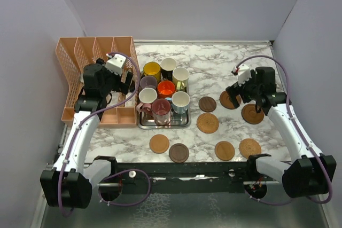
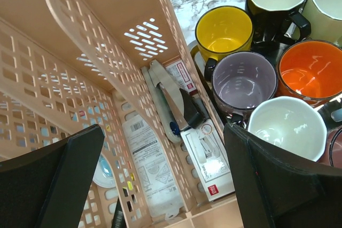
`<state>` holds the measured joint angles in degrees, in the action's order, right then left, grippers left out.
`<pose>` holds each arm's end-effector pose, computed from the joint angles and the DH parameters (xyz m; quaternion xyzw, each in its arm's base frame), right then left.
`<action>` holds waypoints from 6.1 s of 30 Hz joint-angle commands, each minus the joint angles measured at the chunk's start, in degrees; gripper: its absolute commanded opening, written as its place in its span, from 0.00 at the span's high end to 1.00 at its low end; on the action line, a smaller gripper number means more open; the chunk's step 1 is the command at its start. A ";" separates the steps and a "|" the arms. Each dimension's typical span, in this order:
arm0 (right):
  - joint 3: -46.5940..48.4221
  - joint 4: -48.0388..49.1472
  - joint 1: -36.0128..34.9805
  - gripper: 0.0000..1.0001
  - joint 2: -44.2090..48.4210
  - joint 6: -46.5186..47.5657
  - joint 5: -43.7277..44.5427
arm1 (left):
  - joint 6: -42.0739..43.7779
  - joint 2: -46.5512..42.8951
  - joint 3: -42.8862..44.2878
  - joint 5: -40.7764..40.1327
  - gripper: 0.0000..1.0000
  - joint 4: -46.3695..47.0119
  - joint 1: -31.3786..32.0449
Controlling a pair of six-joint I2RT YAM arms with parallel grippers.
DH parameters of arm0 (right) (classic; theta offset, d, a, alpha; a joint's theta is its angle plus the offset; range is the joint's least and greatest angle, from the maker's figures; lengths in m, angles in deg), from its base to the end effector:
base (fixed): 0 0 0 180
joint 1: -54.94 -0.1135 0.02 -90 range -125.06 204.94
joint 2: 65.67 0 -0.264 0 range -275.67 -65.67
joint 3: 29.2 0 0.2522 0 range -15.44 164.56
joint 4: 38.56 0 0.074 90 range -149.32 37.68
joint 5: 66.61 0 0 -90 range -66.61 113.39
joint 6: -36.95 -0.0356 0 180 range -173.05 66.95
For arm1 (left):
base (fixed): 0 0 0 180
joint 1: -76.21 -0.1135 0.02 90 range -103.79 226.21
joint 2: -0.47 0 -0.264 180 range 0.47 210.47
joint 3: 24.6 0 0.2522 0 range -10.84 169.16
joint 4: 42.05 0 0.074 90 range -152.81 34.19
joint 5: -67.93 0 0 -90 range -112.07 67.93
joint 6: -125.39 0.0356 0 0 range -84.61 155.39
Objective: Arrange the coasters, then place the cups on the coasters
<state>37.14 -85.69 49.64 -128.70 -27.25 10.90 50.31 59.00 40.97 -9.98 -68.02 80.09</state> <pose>0.2288 0.0290 0.2880 -0.2862 0.8695 0.0291 0.4014 0.2344 -0.0234 0.3343 0.1926 0.7884 -0.0297 0.5835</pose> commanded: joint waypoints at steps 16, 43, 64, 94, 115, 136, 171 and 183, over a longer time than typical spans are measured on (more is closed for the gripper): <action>4.09 3.66 -1.46 0.24 -22.73 -2.31 -2.55 | 0.01 4.23 4.37 3.62 0.01 -2.48 2.03; 6.25 8.22 -4.02 0.39 -35.81 1.71 2.24 | 0.01 3.71 3.72 4.38 0.01 -2.61 2.25; 25.95 7.33 -4.09 0.48 -52.73 3.38 -2.69 | 0.07 3.19 4.43 4.33 0.01 -3.08 2.23; 37.91 6.97 -7.38 0.33 -52.62 -2.59 -0.71 | 0.25 3.01 3.95 4.86 0.01 -3.52 2.36; 6.16 -6.38 9.07 0.33 -22.21 5.02 0.75 | 0.61 3.15 3.03 5.71 0.01 -3.28 2.79; -2.00 -7.63 14.87 0.37 -24.86 10.30 0.65 | 0.32 2.78 2.22 6.27 0.01 -3.13 2.80; 41.05 -2.78 9.04 0.58 -63.14 -2.42 -5.79 | 0.36 4.56 2.86 6.51 0.01 -3.09 2.80; 43.51 -3.57 7.48 0.58 -64.58 -3.60 -6.66 | 0.52 4.74 3.04 6.61 0.01 -3.25 2.82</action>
<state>79.58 -87.96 58.25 -190.07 -29.37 6.60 50.75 63.81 43.72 -4.86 -71.34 82.71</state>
